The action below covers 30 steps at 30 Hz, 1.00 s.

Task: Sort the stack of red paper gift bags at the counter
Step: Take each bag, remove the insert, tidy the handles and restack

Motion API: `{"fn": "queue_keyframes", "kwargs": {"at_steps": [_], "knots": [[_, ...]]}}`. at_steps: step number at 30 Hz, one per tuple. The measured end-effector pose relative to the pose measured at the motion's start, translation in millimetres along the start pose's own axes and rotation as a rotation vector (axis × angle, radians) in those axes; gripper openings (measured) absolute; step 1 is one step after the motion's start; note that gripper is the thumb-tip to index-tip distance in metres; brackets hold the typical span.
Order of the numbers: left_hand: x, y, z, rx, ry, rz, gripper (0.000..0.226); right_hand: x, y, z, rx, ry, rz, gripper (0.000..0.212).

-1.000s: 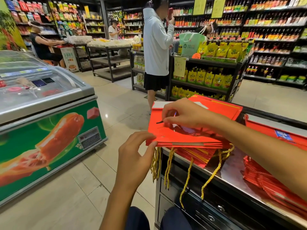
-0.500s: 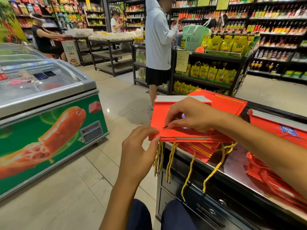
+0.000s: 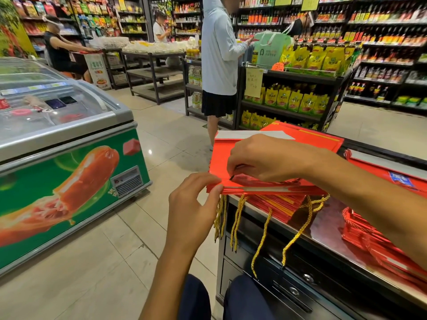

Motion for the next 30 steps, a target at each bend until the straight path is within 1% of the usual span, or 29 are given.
{"fn": "queue_keyframes", "kwargs": {"at_steps": [3,5,9,13,15,17,21,24,30], "knots": [[-2,3,1,0.023,0.043,-0.026,0.009,-3,-4,2,0.043,0.016,0.026,0.018],[-3,5,1,0.04,0.081,-0.042,0.01,-3,-3,3,0.012,0.05,0.004,0.018],[-7,14,1,0.059,0.166,-0.073,0.012,4,6,7,-0.243,0.162,-0.092,0.024],[-14,24,1,0.068,0.216,-0.107,0.017,14,9,8,-0.442,0.162,-0.17,0.022],[-16,24,-1,0.077,0.226,-0.085,0.016,16,10,6,-0.442,0.161,-0.194,0.029],[-15,21,-4,0.076,0.22,-0.055,0.011,16,11,4,-0.427,0.181,-0.212,0.032],[-13,22,-12,-0.106,0.186,-0.091,0.015,13,9,0,-0.414,0.231,-0.226,0.038],[-14,25,-14,-0.2,0.18,-0.062,0.017,12,6,1,-0.417,0.264,-0.221,0.041],[-23,31,-20,-0.169,0.187,0.042,0.015,11,5,8,-0.414,0.335,-0.191,0.045]]}}
Point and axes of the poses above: each hand's wrist, its own x-axis away from the middle knuckle, its own z-axis out of the back of the hand, y = z × x, the point moved 5 cm from there along -x, towards the middle knuckle, and after that the axes turned 12 degrees about x, right-handed, at the moved point
